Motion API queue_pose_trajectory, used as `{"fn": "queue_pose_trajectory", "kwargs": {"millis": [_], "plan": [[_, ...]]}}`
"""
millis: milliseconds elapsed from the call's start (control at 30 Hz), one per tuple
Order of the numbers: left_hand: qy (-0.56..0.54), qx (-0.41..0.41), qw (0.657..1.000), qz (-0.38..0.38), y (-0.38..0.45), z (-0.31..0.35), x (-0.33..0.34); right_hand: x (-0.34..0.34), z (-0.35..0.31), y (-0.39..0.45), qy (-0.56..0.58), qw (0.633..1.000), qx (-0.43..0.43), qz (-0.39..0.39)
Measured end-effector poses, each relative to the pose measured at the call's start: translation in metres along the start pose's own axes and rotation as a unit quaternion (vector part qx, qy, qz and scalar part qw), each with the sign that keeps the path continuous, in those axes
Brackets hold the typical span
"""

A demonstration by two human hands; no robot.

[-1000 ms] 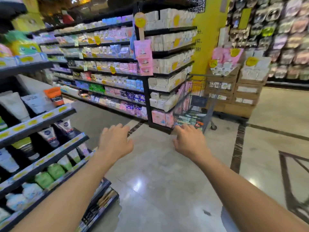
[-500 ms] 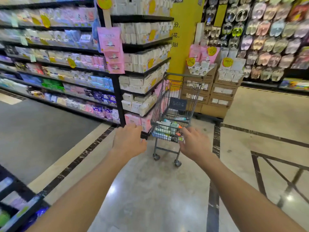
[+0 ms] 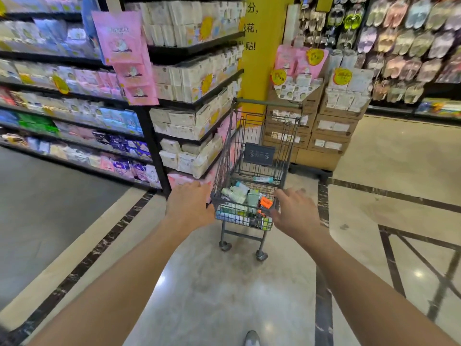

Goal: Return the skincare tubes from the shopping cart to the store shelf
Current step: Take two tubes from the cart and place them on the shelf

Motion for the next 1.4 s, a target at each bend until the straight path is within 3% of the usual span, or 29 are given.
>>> {"fn": "queue_pose_trajectory", "kwargs": {"millis": [500,733,1067,1400], "plan": [[-0.017,-0.052,0.995,-0.085,0.203,-0.055,0.118,0.112,0.037,0.223,0.033,0.993,0.029,-0.11],[-0.058,-0.022,0.994,-0.092,0.299,-0.086,0.18,0.178,0.039,0.305,0.042,0.982,0.088,-0.159],[-0.11,0.028,0.963,-0.246,0.384,-0.1,0.32,0.307,0.027,0.371,0.091,0.92,0.215,-0.315],[-0.158,-0.036,0.928,-0.336,0.418,-0.081,0.498,0.483,0.052,0.392,0.145,0.862,0.28,-0.398]]}}
Point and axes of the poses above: each hand's wrist, its own y-axis towards the middle knuckle, its own x-axis out of the palm, z = x × y, the point moved 7 cm from there along y, towards the middle knuckle, and after that the axes turned 7 degrees about x, right-handed, at the moved point
